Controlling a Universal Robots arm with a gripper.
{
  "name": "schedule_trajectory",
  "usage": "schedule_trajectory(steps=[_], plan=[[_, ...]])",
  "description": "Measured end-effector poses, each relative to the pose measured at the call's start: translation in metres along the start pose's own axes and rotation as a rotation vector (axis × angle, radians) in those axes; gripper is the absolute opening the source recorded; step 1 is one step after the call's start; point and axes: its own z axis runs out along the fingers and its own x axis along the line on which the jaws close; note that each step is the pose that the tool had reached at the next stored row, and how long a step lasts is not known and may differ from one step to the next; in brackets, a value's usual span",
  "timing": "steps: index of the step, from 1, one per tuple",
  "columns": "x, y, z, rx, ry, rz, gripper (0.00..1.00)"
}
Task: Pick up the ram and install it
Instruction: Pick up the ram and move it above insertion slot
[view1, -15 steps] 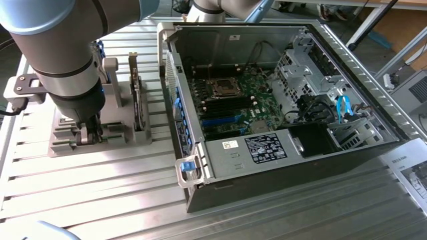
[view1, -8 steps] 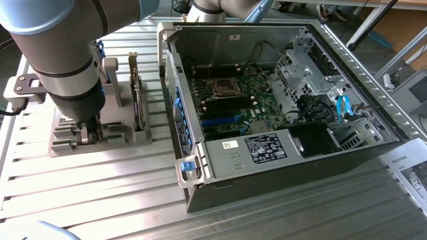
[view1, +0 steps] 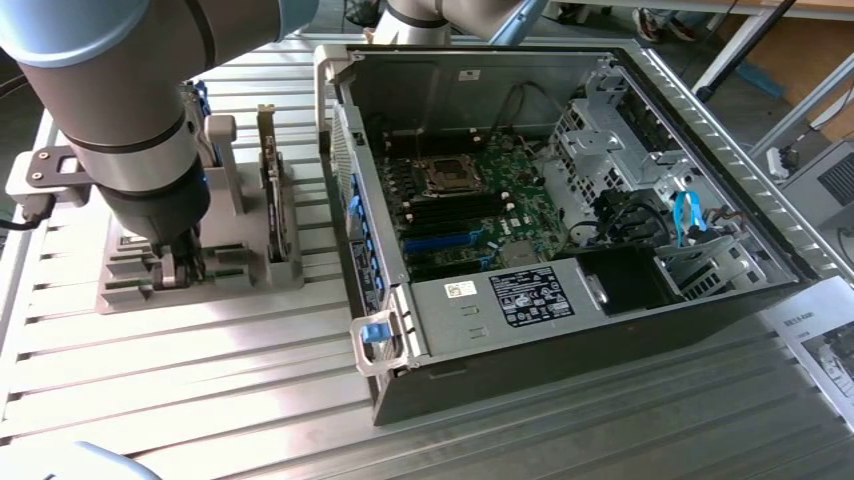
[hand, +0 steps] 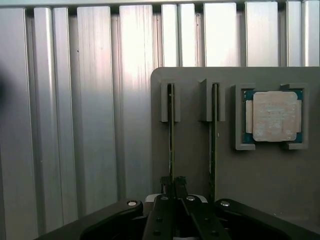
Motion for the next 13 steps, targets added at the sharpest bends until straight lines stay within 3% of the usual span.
schedule_trajectory(steps=[13], plan=[[0.0,0.0004,-0.0187,0.0001,-0.0001,0.0,0.12]])
